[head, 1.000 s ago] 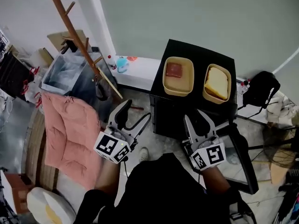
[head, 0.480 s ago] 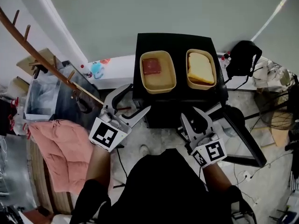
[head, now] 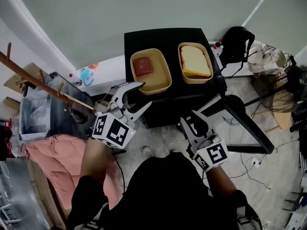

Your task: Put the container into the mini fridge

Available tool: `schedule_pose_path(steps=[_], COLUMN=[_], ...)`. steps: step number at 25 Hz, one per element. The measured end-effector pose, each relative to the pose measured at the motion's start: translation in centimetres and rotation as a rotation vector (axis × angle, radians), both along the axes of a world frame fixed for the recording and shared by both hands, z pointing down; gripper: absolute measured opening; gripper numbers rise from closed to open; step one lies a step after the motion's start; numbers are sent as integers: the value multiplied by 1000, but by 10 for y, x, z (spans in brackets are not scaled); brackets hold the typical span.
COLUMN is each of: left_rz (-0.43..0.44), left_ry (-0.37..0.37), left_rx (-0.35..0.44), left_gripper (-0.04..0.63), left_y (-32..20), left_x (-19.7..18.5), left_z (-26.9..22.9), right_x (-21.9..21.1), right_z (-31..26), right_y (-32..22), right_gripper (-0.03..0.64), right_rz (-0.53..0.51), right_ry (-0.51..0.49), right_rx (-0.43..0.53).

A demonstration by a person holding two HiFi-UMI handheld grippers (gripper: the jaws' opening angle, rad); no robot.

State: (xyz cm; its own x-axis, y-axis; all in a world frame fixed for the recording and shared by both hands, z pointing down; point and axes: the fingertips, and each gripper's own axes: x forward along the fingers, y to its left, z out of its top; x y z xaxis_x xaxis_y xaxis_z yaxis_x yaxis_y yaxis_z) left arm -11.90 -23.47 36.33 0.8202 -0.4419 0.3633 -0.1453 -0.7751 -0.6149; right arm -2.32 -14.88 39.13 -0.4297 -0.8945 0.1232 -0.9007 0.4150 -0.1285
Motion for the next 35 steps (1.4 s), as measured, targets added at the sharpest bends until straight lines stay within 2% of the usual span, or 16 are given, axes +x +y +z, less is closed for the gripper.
schedule_pose_path(steps=[6,8,10,15,17,21,25,26,27,29,32,35], left_rz=[67,72,80,127,131,123,113,112,111,106,95,84], left_ry=[-188,-217,-241,-286,-283,-261,-221,-209,-196,-173,-169,-177], left_rx=[28,45,52,8,-8,-27,-38,-42,-46,-57,-64,-64], left_gripper=[205,180,113,73,69,66,61,61,61,60,58,57], left_y=[3,2,1,8,13,29,52,58,65,78,94,110], left_x=[12,15,17,20,21,20,22,22,22,21,20,19], left_z=[17,18,18,18,18,15,11,11,10,8,8,11], right_x=[3,2,1,-8,-10,-7,-10,-12,-15,-20,-23,-27], right_z=[3,4,5,-2,-3,0,-3,-5,-7,-11,-20,-25], right_y=[6,6,6,9,11,7,7,7,6,2,-6,-11], right_gripper=[144,143,141,138,137,137,138,157,204,288,314,316], right_rz=[15,-1,-22,-94,-139,-181,-231,-249,-266,-306,-357,-394], right_ry=[-10,-21,-39,-91,-167,-392,-455,-482,-534,-688,-889,-965], right_rx=[-34,-38,-41,-43,-64,-143,-168,-177,-197,-262,-339,-373])
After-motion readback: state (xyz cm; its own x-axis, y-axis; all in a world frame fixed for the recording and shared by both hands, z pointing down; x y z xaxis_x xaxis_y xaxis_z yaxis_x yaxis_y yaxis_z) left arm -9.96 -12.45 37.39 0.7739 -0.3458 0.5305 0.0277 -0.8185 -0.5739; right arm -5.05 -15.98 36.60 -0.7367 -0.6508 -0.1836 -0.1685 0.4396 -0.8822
